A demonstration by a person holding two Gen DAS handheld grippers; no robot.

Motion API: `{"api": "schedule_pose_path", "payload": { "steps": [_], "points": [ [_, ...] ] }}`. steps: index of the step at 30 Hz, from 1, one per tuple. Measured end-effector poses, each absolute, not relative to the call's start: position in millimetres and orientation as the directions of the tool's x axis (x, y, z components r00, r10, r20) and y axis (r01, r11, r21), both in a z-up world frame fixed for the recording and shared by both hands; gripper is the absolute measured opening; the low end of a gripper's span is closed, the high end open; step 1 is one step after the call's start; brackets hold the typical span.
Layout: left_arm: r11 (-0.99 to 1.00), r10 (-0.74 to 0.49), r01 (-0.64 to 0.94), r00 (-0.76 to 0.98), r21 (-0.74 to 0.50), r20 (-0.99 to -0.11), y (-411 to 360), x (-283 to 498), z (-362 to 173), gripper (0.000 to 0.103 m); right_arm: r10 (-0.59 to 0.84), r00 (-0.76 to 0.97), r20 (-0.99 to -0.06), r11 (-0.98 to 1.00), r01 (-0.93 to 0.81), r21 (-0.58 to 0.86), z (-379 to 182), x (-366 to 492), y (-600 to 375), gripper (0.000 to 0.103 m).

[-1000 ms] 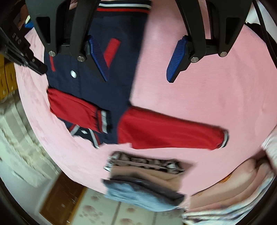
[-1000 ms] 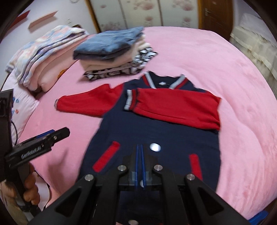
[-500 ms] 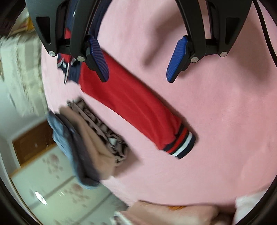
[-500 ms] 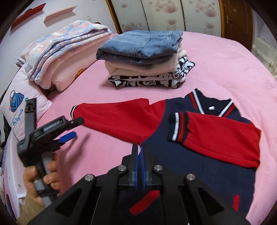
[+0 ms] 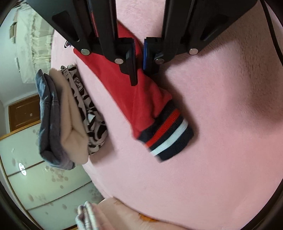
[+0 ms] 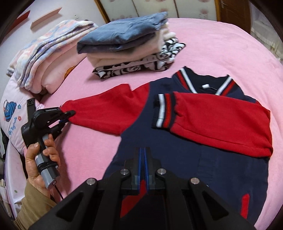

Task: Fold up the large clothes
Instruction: 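Fold the held sleeve across the chest over the first sleeve toward the right tool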

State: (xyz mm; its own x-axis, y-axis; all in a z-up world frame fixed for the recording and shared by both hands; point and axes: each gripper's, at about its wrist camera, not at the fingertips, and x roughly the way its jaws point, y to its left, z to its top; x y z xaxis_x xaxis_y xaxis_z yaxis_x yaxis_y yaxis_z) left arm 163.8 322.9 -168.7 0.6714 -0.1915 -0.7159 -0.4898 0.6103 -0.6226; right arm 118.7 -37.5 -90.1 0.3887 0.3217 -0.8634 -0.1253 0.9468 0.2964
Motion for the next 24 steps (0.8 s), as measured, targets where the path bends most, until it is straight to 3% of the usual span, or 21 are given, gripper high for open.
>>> {"api": "schedule_pose_path", "payload": {
  "steps": [4,11,18,21,23,24],
  "points": [
    [0.714,-0.151,-0.403,0.709,-0.572,-0.689,291.9,165.4,-123.6,0.002,0.314,0.414,-0.854,0.948,-0.088,0.306,-85.3,115.2,-62.1,0.004],
    [0.874,-0.293,-0.059,0.728,-0.482,-0.620,161.1,175.6,-50.7,0.002,0.292,0.457,-0.840,0.944,0.002,0.329,-79.3,105.3,-114.7,0.004],
    [0.913,-0.404,0.194,0.560,-0.360,-0.723,24.4,175.6,-86.4,0.006,0.248,0.466,-0.849,0.938,0.103,0.330,-88.4,90.5,-170.2,0.004],
    [0.913,-0.406,0.229,0.445,-0.337,-0.798,-6.1,170.1,-123.5,0.024,0.238,0.456,-0.858,0.933,0.139,0.333,-96.3,86.1,-188.6,0.004],
    [0.914,-0.399,0.235,0.383,-0.330,-0.833,-17.3,162.6,-141.6,0.046,0.241,0.447,-0.862,0.928,0.154,0.339,-101.0,83.6,-197.7,0.004],
    [0.912,-0.404,0.236,0.370,-0.336,-0.837,-17.3,161.3,-145.6,0.050,0.243,0.444,-0.862,0.927,0.156,0.341,-102.5,82.8,-199.8,0.004]
  ]
}}
